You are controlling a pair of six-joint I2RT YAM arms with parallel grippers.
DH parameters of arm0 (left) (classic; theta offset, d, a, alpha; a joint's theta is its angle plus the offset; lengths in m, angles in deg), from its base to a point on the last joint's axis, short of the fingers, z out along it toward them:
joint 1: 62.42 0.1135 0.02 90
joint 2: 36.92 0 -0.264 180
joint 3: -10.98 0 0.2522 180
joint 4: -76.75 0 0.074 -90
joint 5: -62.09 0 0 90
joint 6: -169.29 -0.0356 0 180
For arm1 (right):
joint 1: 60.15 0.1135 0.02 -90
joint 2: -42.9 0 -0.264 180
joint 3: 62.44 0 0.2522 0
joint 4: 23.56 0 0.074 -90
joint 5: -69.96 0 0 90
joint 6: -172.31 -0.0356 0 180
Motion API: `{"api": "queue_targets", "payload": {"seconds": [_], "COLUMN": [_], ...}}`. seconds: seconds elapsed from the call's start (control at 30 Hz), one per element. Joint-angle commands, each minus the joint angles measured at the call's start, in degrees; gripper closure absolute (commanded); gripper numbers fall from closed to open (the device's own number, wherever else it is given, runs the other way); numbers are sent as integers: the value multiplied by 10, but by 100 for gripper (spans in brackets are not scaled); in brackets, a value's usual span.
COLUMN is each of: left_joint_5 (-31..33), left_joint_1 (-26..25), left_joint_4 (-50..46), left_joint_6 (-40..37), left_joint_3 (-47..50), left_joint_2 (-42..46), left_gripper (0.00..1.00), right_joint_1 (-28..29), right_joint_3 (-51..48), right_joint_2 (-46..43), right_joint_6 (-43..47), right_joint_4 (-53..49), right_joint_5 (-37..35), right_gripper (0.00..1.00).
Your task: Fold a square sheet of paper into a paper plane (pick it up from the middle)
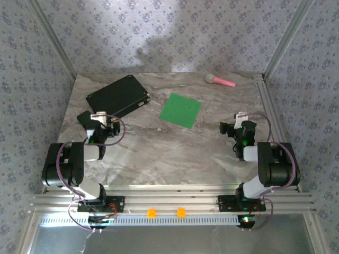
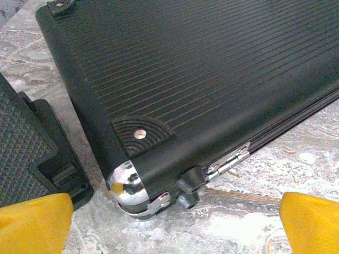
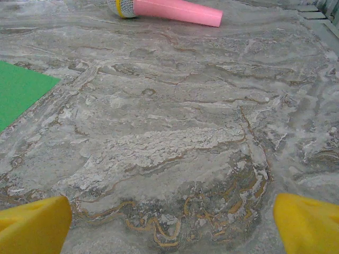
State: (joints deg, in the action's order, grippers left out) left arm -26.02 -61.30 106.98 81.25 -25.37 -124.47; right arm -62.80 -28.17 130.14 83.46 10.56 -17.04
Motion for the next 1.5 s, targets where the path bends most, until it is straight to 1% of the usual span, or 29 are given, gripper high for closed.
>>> {"api": "queue_targets", "payload": {"seconds": [0.0, 0.57, 0.63, 0.77, 0.87, 0.93, 1.03, 1.2, 1.33, 1.37, 1.47], "left_joint_5": [-12, -12, -11, -12, -25, -20, -19, -19, -19, -20, -29], "left_joint_1": [2, 3, 3, 3, 10, 8, 7, 7, 7, 7, 5], "left_joint_4": [23, 23, 23, 23, 22, 22, 24, 22, 24, 25, 19], "left_joint_6": [-5, -5, -5, -5, 0, -2, -3, -2, -2, -3, -8], "left_joint_3": [-13, -13, -12, -13, -15, -14, -14, -14, -12, -12, -15], "left_joint_2": [-5, -5, -5, -5, -6, -5, -5, -6, -5, -5, 5], "left_gripper": [0, 0, 0, 0, 0, 0, 0, 0, 0, 0, 0], "right_joint_1": [3, -3, 1, 25, 24, 24, 27, 30, 34, 34, 31], "right_joint_3": [11, 15, 13, -2, -2, -3, -21, -33, -23, -18, 31], "right_joint_2": [6, 8, 7, 6, 5, 4, 1, -3, -56, -75, -133], "right_joint_6": [12, 5, 6, 16, 17, 18, 24, 31, 35, 32, -1], "right_joint_4": [15, 6, 10, 38, 38, 37, 67, 89, 26, -6, -158], "right_joint_5": [-9, -3, -18, -72, -64, -61, -55, -56, -53, -53, -57], "right_gripper": [1, 1, 1, 1, 1, 1, 1, 1, 1, 1, 1]}}
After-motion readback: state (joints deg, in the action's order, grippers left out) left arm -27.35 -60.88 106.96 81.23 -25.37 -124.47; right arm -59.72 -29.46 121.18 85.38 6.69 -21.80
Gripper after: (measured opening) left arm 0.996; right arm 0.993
